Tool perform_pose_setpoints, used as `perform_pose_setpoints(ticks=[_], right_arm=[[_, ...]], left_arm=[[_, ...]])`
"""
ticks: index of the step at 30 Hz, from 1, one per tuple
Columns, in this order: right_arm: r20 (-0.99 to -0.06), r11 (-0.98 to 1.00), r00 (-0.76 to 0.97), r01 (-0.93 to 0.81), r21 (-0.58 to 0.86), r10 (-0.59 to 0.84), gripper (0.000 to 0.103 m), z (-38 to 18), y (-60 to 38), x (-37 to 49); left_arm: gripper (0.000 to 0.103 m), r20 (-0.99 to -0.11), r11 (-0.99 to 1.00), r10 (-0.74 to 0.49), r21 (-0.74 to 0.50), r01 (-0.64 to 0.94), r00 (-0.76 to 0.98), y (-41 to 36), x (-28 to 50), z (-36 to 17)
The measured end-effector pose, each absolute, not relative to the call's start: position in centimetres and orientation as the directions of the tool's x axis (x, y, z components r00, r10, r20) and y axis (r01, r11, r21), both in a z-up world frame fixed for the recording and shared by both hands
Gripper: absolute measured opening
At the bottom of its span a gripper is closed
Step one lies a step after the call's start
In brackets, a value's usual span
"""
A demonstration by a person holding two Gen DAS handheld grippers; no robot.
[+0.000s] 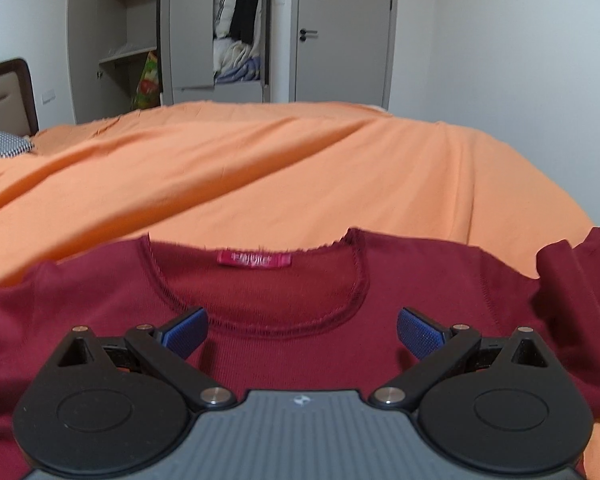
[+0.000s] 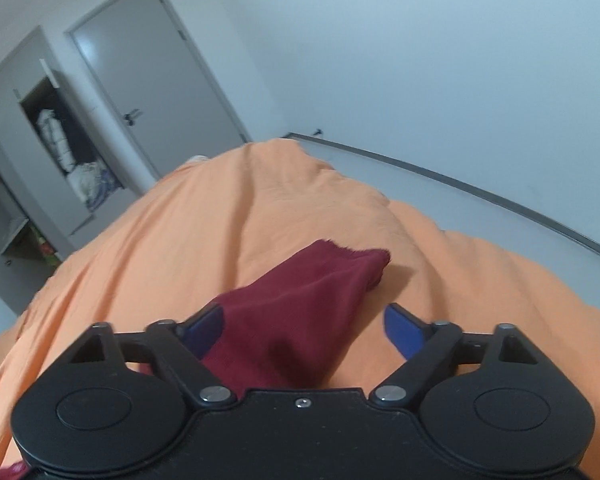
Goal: Fold small clothes
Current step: 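Grasp the maroon shirt's sleeve cuff with the right gripper, then lift the sleeve and lay it across the shirt body, open right gripper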
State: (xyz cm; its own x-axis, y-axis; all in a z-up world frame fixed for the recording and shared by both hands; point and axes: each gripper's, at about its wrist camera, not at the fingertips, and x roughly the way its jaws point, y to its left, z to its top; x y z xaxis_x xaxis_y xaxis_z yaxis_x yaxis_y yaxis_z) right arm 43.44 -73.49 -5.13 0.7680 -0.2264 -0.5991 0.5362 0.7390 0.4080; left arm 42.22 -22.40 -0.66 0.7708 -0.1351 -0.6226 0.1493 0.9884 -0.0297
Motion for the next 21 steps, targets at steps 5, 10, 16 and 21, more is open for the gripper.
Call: perform_pose_setpoints(ticks=[5, 10, 16, 21], right_arm=[[-0.642, 0.681, 0.721, 0.608, 0.408, -0.26, 0.049, -6.1, -75.2, 45.3], [-0.646, 0.668, 0.709, 0.629, 0.396, -0.284, 0.005, -6.0, -75.0, 45.2], [-0.552, 0.719, 0.761, 0.589, 0.37, -0.34, 0.004, -1.7, -72.9, 43.8], [-0.412, 0.798, 0.822, 0.528, 0.292, -0.393, 0.004, 4.6, -70.0, 42.0]], left_arm=[[0.103, -0.633, 0.987, -0.153, -0.067, 0.143, 0.759, -21.5, 42.5, 0.0], [0.103, -0.638, 0.987, -0.155, -0.074, 0.14, 0.754, -21.1, 42.6, 1.0], [0.103, -0.645, 0.991, -0.132, -0.062, 0.121, 0.752, -20.2, 42.5, 2.5], [0.103, -0.625, 0.991, -0.133, -0.095, 0.094, 0.769, -18.5, 42.3, 4.1]])
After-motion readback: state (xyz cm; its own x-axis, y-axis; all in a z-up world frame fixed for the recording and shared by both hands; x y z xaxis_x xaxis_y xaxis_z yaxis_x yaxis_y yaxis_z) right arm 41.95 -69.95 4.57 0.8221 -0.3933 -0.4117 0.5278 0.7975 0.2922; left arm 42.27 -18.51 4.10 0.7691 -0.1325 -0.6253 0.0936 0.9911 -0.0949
